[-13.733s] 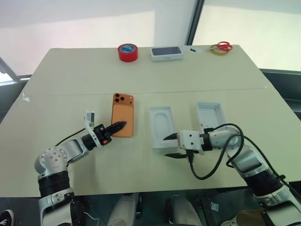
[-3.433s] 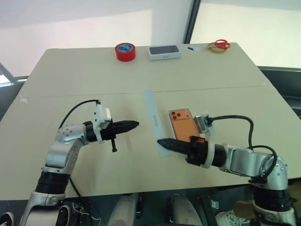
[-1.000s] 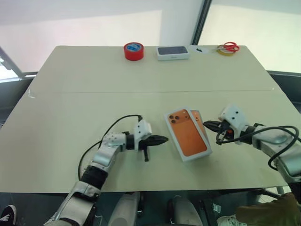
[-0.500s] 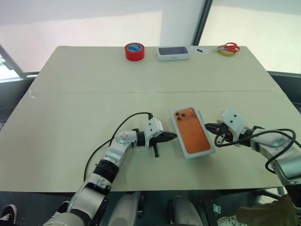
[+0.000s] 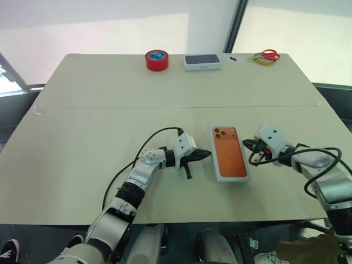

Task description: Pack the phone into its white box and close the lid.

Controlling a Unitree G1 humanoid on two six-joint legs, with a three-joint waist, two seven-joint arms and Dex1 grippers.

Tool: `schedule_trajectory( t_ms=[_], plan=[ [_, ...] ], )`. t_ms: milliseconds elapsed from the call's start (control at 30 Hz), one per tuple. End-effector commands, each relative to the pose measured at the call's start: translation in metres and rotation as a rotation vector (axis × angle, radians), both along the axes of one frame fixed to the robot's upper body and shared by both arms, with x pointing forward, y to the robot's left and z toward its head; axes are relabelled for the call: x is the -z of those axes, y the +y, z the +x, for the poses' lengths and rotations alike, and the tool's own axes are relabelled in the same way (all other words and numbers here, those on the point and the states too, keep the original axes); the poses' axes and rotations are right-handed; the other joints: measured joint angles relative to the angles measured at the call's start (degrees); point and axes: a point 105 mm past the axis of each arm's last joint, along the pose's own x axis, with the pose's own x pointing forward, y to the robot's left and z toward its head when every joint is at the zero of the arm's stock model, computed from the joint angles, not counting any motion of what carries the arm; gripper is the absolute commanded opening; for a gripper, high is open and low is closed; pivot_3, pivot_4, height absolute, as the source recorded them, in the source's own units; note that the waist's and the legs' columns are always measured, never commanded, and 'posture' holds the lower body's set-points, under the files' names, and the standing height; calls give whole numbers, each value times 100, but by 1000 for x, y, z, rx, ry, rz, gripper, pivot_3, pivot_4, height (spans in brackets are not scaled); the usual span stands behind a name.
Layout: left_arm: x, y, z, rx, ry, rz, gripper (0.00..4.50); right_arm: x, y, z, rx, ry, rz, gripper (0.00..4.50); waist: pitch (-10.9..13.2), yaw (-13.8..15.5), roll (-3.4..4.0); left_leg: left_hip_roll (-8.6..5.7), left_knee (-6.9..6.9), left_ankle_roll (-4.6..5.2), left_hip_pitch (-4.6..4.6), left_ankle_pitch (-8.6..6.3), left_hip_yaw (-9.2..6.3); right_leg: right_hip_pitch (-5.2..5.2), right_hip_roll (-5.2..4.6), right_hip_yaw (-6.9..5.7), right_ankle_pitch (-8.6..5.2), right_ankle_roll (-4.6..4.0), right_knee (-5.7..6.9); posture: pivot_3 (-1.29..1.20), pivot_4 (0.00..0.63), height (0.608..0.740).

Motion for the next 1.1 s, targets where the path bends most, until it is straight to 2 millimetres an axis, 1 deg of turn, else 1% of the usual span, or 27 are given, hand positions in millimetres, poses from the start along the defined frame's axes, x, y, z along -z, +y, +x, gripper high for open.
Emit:
schedule_trajectory(
  t_ms=[33,133,400,533,633,700,767,833,900,933,967,1033,1100],
  plan=[
    [-13,-10,-1,24,-54,-26,0,-14,7,5,-24,-58,8,97,0,-3,0,0,0,0,0,0,0,0,0,0,0,0,0,0,150,738],
    [-15,-10,0,16,-56,-38,0,-14,11,7,-27,-64,17,97,0,-8,0,0,-1,-1,0,0,0,-1,1,0,0,0,1,0,150,738],
    [-15,-13,11,-37,-61,-14,0,-15,11,16,-8,-93,-5,97,0,-5,0,-1,0,-3,1,-1,0,-1,1,0,1,1,3,0,150,738],
    [-10,-12,14,-47,-70,32,0,-3,1,20,35,-76,-73,97,0,-5,0,-1,0,-3,2,0,0,-1,1,0,1,1,5,0,150,738],
    [-15,-7,17,-67,-76,6,0,0,0,16,26,-60,-63,97,0,-1,0,-2,0,-4,1,0,0,-1,1,0,1,1,6,0,150,738],
    [-25,-5,21,-86,-72,-31,0,-6,-3,16,25,-88,-73,97,0,-8,0,-3,0,-4,1,0,0,-1,1,0,1,2,6,0,150,738],
    [-36,-7,23,-89,-102,-58,0,-16,-6,17,35,-106,-47,97,0,-15,0,-2,0,-5,1,1,0,-2,1,0,1,2,8,0,150,738],
    [-48,-11,25,-92,-128,-85,0,-27,-7,16,15,-128,-34,97,0,-2,0,-2,0,-6,1,1,0,-3,2,0,1,2,9,0,150,738],
    [-61,-18,25,-81,-138,-120,0,-42,-5,13,-17,-159,6,97,0,9,0,-3,2,-6,0,1,0,-2,2,-1,1,2,9,0,150,738],
    [-63,-21,25,-72,-141,-125,0,-50,-2,9,-46,-162,57,97,0,14,0,-4,3,-6,0,1,0,-2,1,-1,2,3,9,0,150,738],
    [-63,-24,23,-60,-140,-121,0,-54,1,6,-69,-159,95,97,0,10,0,-5,4,-6,-2,1,0,-2,1,-1,2,3,8,0,150,738],
    [-53,-30,22,-44,-118,-76,0,-54,6,-4,-129,-120,161,97,0,2,0,-4,3,-5,1,1,0,4,1,-1,2,4,7,0,150,738],
    [-32,-32,22,-42,-99,28,0,-41,9,-15,-184,-75,124,97,-1,3,-2,-4,1,-4,6,2,-1,10,2,-2,2,4,7,0,150,738]
  ],
)
